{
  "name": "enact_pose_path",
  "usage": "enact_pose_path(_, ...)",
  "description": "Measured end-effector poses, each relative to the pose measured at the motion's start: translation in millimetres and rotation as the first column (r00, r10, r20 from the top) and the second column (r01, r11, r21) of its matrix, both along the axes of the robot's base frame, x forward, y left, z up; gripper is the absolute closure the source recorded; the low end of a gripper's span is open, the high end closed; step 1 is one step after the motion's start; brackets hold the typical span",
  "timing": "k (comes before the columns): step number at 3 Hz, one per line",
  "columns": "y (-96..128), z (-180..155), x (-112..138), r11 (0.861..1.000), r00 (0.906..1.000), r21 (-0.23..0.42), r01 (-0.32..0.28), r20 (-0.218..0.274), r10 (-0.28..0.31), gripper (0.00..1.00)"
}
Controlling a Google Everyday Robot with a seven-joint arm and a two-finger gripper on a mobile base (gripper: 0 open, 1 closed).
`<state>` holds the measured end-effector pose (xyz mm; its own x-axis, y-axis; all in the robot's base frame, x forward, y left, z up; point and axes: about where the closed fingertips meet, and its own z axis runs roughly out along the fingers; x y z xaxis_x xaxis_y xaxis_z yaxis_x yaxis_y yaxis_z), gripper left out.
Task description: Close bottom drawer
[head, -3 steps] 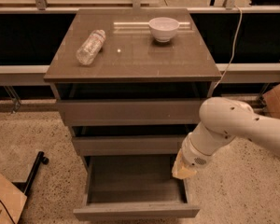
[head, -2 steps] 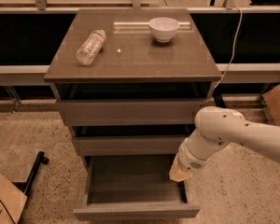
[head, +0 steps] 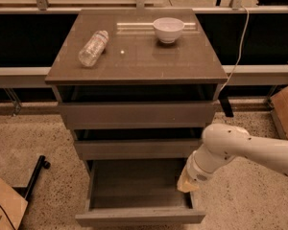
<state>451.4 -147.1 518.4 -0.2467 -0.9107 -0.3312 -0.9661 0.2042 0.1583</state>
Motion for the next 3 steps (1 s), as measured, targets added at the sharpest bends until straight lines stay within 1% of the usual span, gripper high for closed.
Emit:
enact_pose_path(1,1,-24,0,1.000,0.9999,-0.010,-0.003,-0.013,0.003,1.00)
enact_pose_path(2,2,-73,0,1.000,0.9981,-0.019,-0.023,-0.058,0.022,1.00)
enact_pose_path(3,-12,-133,-13,0.998,0.9842,0.028,0.058,-0.169,-0.052,1.00)
